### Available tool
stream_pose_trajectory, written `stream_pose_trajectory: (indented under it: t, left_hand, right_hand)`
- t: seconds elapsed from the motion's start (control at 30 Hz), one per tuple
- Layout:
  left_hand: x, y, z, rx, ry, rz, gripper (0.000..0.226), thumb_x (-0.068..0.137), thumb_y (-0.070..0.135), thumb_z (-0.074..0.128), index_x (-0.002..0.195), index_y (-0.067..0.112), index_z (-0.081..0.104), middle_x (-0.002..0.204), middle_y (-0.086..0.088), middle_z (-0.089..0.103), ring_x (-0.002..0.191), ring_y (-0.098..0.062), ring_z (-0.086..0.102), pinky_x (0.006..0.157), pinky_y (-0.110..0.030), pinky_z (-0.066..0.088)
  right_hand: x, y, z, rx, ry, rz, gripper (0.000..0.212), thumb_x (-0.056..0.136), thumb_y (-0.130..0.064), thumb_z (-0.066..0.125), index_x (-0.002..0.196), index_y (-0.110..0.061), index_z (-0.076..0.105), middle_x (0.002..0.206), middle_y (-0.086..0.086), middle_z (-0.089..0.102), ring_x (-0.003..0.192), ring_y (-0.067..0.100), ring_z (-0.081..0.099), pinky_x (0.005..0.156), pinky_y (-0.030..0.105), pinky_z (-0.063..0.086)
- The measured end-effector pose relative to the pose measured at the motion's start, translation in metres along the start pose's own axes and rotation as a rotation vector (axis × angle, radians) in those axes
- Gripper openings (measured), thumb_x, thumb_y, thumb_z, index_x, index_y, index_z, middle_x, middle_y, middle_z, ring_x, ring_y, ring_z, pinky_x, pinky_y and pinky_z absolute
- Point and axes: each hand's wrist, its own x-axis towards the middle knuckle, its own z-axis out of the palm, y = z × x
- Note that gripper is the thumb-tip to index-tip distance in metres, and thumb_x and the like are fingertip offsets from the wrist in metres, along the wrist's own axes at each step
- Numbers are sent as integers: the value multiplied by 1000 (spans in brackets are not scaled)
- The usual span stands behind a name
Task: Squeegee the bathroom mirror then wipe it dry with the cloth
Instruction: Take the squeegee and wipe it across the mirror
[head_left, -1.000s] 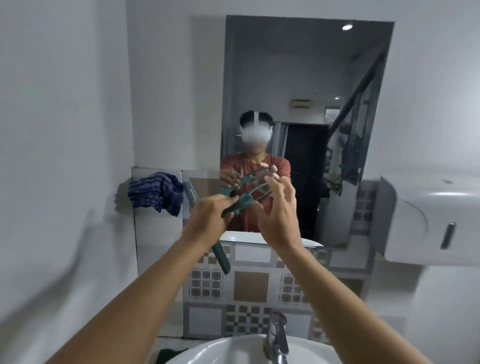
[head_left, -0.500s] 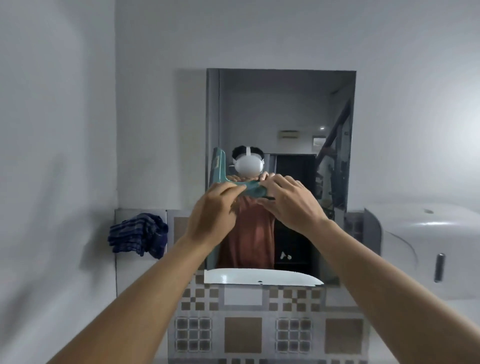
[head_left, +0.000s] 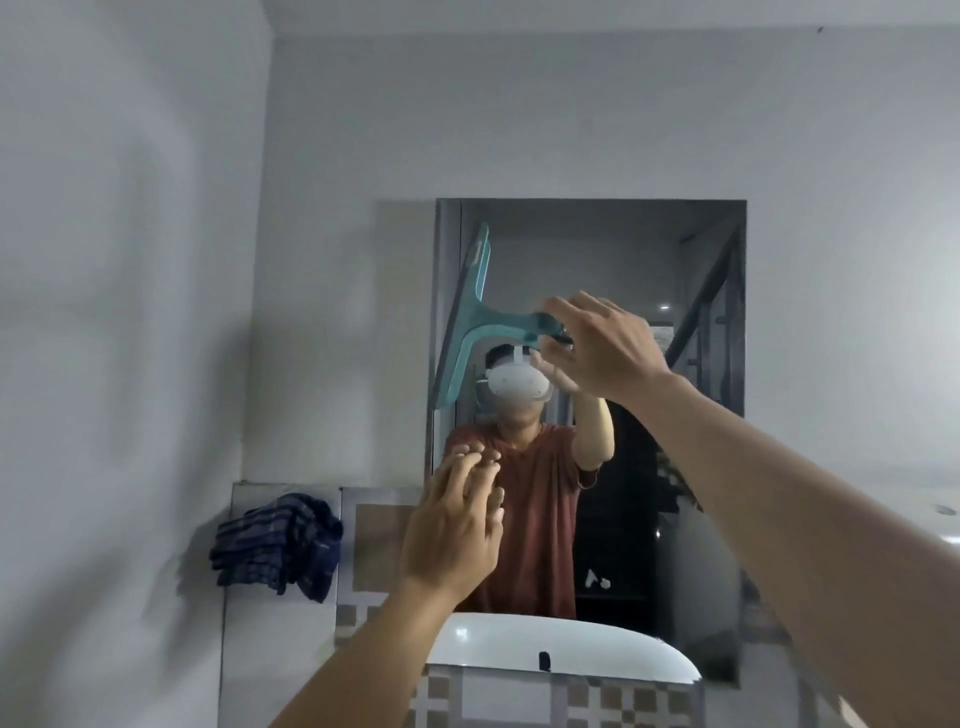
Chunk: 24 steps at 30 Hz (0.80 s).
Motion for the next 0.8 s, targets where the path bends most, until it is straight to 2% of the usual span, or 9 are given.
stream_pose_trajectory:
  t: [0.1, 0.27, 0.4, 0.53, 0.63, 0.8]
  left_hand:
    - [13, -3, 7, 81, -9, -16, 59, 92, 33, 62, 146, 13, 49, 148, -15, 48, 138, -31, 46, 109, -43, 48]
    - [25, -11, 18, 162, -121, -38, 80, 91, 42, 64, 159, 19, 26, 164, -18, 26, 151, -36, 25, 121, -47, 32]
    - [28, -14, 20, 153, -113, -27, 80, 88, 40, 66, 157, 20, 31, 162, -18, 29, 150, -37, 28, 119, -47, 35]
    - [29, -16, 19, 159, -104, -26, 82, 85, 41, 70, 156, 20, 34, 160, -17, 33, 148, -37, 33, 118, -45, 36]
    - [29, -16, 18, 160, -100, -22, 84, 83, 42, 74, 155, 20, 36, 159, -17, 35, 146, -37, 36, 116, -45, 40]
    - [29, -16, 17, 137, -106, -34, 85, 83, 41, 74, 156, 22, 34, 160, -16, 33, 147, -36, 34, 116, -45, 40]
  right_hand:
    - [21, 3, -2, 22, 17, 3, 37, 101, -41, 53, 137, -32, 54, 108, 0, 62, 91, 21, 62, 71, 37, 53]
    - [48, 6, -2, -37, -3, -28, 41, 101, -46, 50, 140, -35, 53, 109, 0, 57, 90, 18, 59, 70, 31, 44]
    - [62, 9, -2, -67, -87, -59, 42, 105, -42, 42, 147, -43, 44, 111, 5, 54, 95, 23, 59, 77, 37, 52]
    - [69, 9, 0, -103, -121, -93, 41, 107, -38, 39, 147, -44, 42, 111, 5, 53, 94, 24, 59, 75, 33, 45]
    - [72, 6, 2, -116, -132, -104, 40, 107, -35, 38, 146, -45, 44, 109, 4, 54, 94, 26, 59, 79, 38, 48]
    - [73, 6, 3, -129, -169, -95, 42, 108, -34, 33, 148, -45, 40, 99, 0, 46, 79, 19, 53, 68, 32, 41]
